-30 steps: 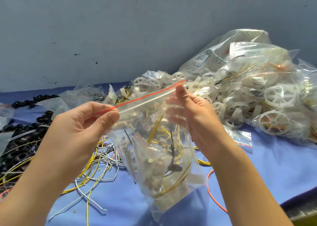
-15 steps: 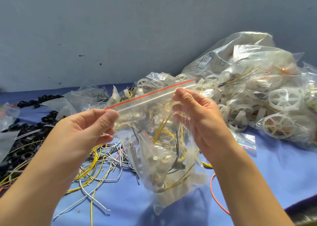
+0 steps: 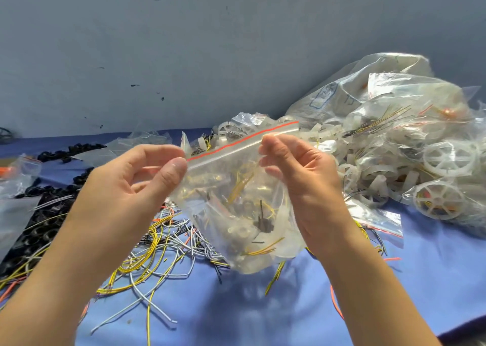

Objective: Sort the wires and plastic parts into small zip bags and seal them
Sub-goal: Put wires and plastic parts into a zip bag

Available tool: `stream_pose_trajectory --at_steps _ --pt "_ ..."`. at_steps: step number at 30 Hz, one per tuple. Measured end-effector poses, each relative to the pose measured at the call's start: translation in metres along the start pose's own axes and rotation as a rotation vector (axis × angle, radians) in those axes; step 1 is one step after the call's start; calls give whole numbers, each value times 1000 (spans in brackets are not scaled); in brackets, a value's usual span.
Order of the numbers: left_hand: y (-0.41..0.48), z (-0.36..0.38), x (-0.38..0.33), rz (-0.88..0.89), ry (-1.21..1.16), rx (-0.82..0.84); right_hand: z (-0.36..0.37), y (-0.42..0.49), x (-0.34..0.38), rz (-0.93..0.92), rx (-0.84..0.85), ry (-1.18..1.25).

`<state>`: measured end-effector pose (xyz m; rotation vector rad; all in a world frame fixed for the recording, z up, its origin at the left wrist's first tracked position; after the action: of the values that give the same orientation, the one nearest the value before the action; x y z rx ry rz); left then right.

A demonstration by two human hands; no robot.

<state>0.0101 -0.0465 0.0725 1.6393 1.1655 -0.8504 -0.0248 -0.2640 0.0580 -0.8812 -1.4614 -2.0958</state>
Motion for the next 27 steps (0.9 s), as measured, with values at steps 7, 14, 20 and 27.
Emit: stream_pose_trajectory --at_steps 7,14,20,27 --pt "-17 15 -33 195 162 -19 31 -11 10 -159 238 -113" --pt "-18 18 -34 138 91 24 42 -15 14 -161 237 -113" --pt "-15 17 -28 129 76 26 48 -21 13 -80 173 -126" --pt "-10 10 -15 83 65 28 44 -19 13 -26 65 -151"
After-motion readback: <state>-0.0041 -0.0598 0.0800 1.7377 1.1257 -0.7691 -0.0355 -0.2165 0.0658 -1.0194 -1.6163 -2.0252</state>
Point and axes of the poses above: each hand's wrist, its own y-axis towards the middle knuckle, its own z-axis out of the palm, x = y × z, the point moved 4 cm from there along y, towards the middle knuckle, and after that the axes turned 14 degrees about -z, right-handed, at the moved point
